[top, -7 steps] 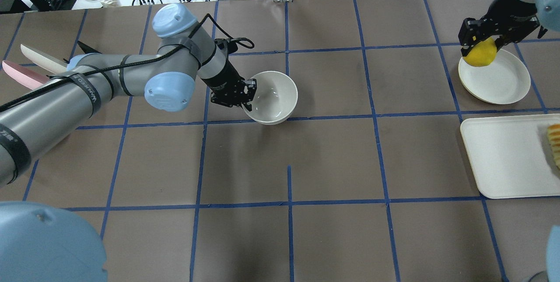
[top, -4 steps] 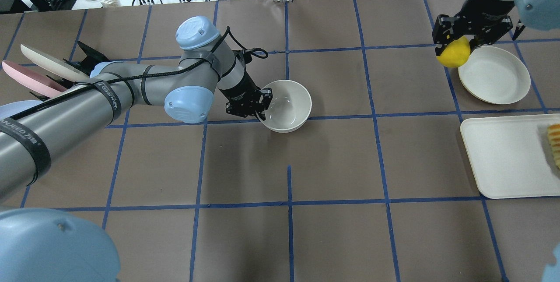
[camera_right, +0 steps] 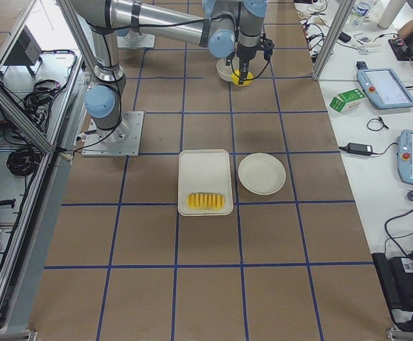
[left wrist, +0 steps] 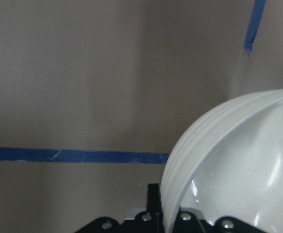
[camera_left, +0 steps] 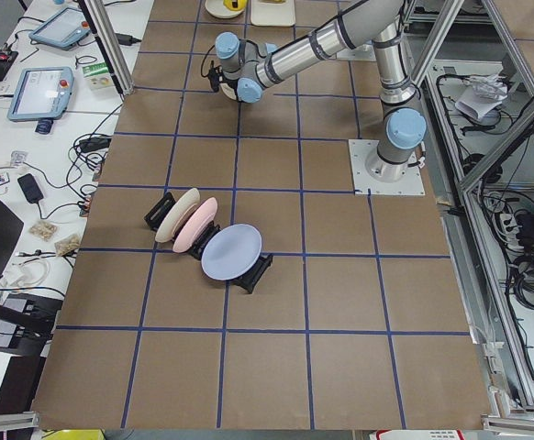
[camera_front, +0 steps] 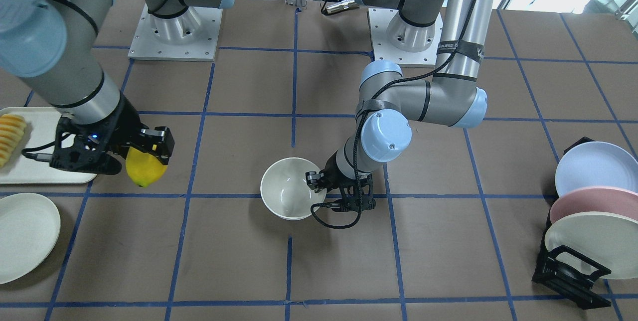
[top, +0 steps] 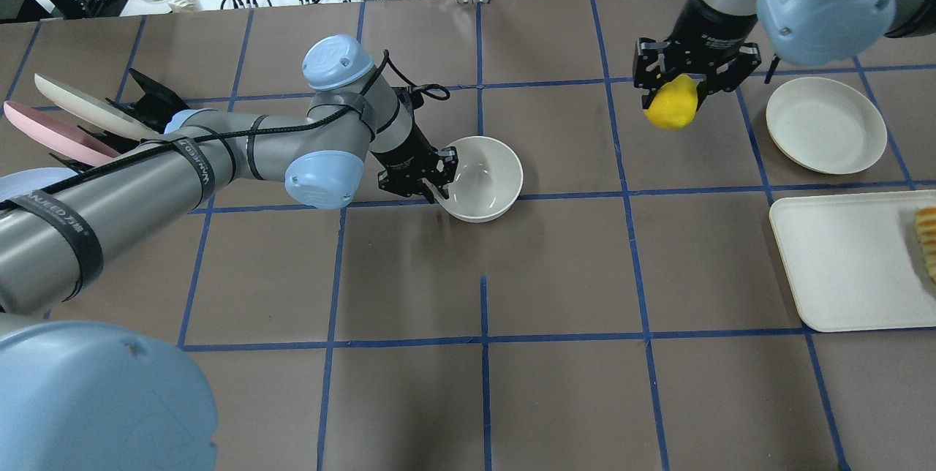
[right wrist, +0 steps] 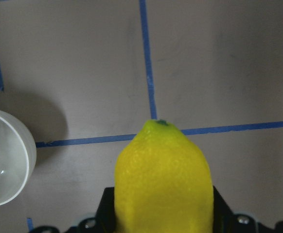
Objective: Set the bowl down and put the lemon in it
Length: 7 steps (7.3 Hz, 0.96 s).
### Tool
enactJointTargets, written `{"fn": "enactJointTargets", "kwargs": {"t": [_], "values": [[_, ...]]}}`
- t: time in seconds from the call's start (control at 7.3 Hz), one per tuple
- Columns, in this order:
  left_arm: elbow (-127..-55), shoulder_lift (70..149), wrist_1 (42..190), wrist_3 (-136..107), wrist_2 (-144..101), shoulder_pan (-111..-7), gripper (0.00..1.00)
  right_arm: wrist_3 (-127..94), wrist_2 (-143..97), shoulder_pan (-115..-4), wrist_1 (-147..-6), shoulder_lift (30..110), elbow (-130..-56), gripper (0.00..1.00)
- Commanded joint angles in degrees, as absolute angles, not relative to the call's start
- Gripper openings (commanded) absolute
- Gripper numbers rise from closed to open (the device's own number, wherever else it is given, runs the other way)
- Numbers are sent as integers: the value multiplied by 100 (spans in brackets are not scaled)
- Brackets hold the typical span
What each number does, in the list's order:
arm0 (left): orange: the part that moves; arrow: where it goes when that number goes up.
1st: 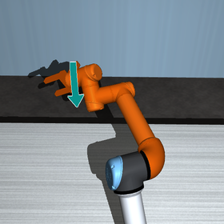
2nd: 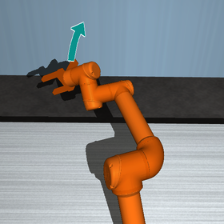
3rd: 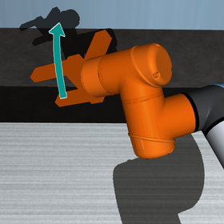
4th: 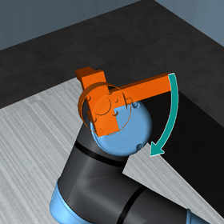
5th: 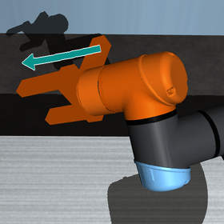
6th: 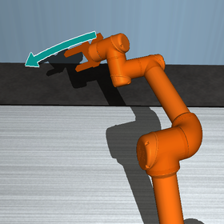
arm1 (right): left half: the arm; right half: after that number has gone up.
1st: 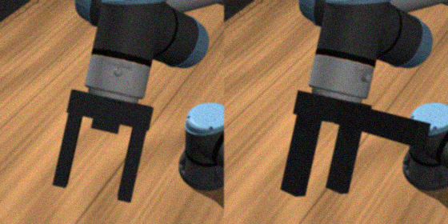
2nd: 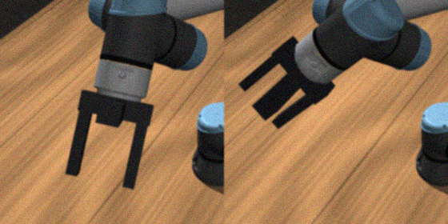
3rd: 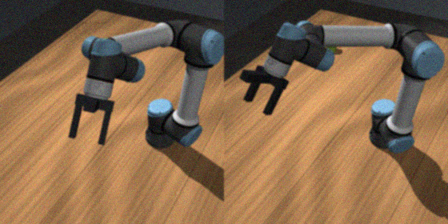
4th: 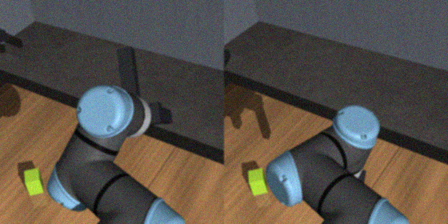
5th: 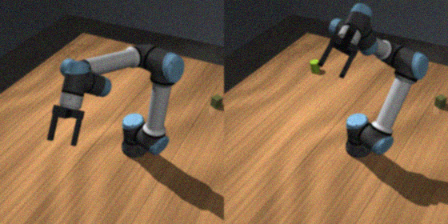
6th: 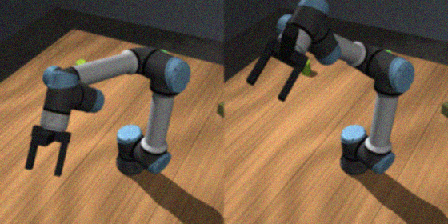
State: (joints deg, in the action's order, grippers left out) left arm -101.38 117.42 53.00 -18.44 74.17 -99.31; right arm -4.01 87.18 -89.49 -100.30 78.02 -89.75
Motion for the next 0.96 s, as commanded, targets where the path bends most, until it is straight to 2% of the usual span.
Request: {"fn": "enactJointTargets", "kwargs": {"t": [0.0, 0.27, 0.82], "values": [[-9759, 11524, 5604, -1671, 7707, -9670, 100, -938, 8692, -9587, -10089, 7796, -9026, 0], [-9143, 10884, 7367, -629, 7725, -9117, 100, -1326, 8701, -10000, -10151, 7700, -9026, 0], [-8712, 9530, 8854, -26, 8762, -8938, 100, -2029, 8737, -10932, -11581, 6814, -9026, 0]]}}
